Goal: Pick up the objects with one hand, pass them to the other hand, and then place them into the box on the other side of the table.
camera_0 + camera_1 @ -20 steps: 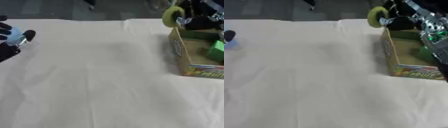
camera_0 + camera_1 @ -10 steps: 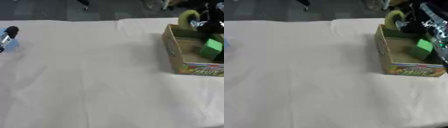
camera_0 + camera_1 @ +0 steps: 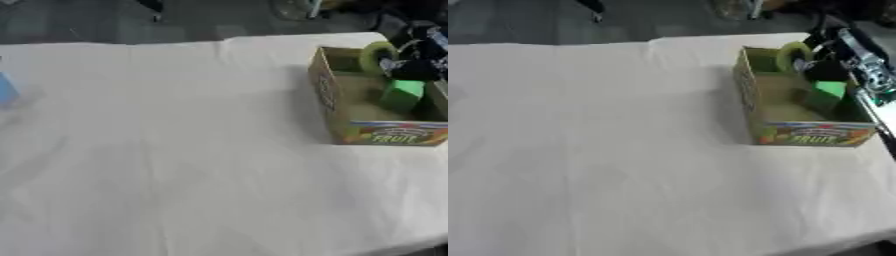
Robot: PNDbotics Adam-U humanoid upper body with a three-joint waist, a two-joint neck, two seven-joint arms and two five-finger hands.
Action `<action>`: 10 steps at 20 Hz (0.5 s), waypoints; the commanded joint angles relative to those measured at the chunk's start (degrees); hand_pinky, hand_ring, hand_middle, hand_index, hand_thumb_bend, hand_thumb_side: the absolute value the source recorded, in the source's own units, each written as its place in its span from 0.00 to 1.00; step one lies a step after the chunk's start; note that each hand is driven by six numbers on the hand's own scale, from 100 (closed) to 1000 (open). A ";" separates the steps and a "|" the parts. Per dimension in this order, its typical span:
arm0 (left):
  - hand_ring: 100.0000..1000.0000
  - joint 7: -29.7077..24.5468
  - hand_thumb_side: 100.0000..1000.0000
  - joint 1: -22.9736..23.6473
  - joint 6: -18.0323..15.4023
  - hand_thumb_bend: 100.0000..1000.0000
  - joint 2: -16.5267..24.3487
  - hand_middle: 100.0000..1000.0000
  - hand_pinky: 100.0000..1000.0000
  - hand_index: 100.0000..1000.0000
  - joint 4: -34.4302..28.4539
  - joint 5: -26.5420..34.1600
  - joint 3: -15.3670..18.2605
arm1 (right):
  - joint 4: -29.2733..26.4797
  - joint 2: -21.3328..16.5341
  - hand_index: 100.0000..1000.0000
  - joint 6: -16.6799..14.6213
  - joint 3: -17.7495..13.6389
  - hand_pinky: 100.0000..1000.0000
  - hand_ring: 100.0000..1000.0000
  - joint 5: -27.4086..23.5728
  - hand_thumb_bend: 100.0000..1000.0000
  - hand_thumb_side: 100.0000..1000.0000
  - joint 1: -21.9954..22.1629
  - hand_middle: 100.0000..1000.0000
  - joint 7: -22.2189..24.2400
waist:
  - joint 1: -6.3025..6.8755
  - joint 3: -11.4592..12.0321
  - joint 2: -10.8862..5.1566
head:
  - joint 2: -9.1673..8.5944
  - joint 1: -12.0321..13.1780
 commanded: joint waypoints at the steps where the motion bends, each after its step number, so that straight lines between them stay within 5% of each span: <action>1: 0.62 0.53 0.42 -0.65 -0.10 0.65 1.65 0.56 0.66 0.80 -1.12 0.16 0.99 | 1.17 -2.92 0.57 -0.91 -0.53 0.55 0.48 1.36 0.11 0.00 -0.25 0.55 0.97 | 0.73 -0.01 -1.15 | -0.26 -0.17; 10: 0.62 0.84 0.42 -0.56 -0.13 0.65 1.57 0.56 0.66 0.80 -1.10 0.18 1.28 | 3.75 -2.58 0.77 -3.00 0.08 0.73 0.70 5.41 0.31 0.00 -0.52 0.76 3.96 | 0.83 0.08 -1.07 | -0.18 0.66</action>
